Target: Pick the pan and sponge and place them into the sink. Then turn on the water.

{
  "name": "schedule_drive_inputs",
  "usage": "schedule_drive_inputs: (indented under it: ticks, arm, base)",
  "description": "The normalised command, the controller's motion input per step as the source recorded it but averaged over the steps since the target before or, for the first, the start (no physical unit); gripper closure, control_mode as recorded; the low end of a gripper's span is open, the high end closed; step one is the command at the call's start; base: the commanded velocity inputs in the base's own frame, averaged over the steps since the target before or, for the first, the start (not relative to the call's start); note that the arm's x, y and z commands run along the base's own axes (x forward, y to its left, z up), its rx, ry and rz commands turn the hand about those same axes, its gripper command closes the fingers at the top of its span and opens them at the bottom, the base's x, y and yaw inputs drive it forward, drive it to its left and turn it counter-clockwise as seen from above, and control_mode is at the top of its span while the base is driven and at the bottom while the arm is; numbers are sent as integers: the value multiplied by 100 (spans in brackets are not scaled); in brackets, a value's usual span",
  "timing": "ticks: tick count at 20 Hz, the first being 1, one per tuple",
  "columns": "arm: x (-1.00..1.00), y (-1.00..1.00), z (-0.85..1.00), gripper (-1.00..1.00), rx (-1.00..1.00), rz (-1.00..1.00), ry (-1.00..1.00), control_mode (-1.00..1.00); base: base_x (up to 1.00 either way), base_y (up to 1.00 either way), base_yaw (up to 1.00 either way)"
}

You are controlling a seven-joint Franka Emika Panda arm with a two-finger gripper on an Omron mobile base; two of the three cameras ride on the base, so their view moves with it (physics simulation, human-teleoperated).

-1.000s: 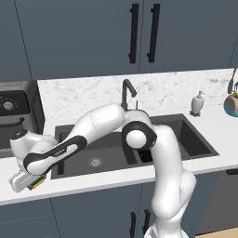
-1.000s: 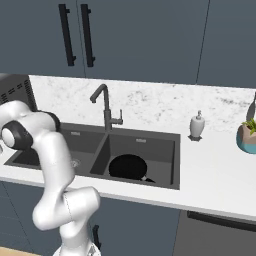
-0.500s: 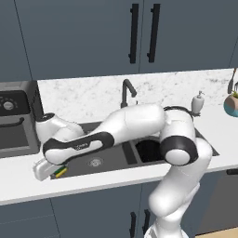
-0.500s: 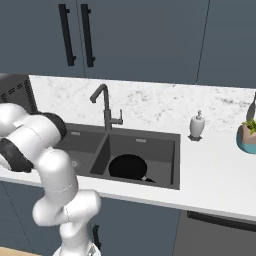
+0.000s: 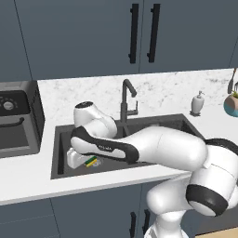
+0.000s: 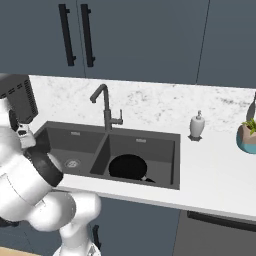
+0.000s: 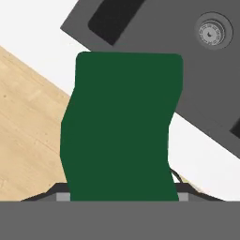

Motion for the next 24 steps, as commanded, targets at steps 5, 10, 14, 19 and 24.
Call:
schedule_drive_inputs:
  ticks: [5,10,14,19,24]
  arm:
    - [0,-100,21,100,0,-14,6,-100]
    - [3,-100,15,100,0,-17,13,-100]
    - [0,-100,1,100,0,-18,2,-100]
    - [7,-100,0,100,0,-15,0,-100]
    - [20,-100,0,100,0,-12,0,-100]
  base:
    - [0,0,0]
    - [0,0,0]
    - [0,0,0]
    - [0,0,0]
    - [0,0,0]
